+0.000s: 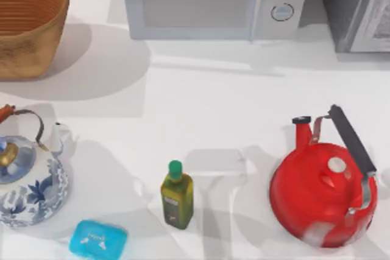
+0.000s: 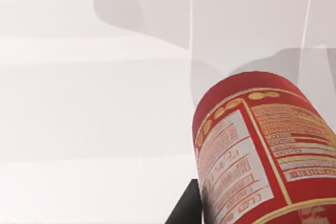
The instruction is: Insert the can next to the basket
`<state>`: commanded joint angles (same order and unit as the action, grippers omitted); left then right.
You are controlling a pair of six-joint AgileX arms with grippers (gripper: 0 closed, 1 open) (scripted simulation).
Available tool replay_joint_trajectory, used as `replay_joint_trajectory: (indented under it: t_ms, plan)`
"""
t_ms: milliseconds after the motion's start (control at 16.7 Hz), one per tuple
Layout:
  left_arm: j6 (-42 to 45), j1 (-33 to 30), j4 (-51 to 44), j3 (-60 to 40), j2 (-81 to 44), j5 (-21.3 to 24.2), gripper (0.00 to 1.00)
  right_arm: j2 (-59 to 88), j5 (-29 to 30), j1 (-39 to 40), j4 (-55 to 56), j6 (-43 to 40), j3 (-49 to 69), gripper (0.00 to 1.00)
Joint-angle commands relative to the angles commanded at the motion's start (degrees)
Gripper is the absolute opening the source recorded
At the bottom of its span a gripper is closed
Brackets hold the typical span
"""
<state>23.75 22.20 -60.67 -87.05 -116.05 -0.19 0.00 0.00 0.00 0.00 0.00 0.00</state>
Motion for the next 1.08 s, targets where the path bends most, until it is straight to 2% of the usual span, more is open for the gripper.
replay_joint_trajectory:
  t_ms: [60,840,1080]
  plan:
    - [0.00,0.00,0.00,0.00,0.00,0.00,0.00,0.00,0.00,0.00,0.00,0.00,0.00,1.00]
    - [0.00,0.00,0.00,0.00,0.00,0.00,0.98,0.00,0.00,0.00,0.00,0.00,0.00,1.00]
    - [0.00,0.00,0.00,0.00,0.00,0.00,1.00,0.00,0.00,0.00,0.00,0.00,0.00,1.00]
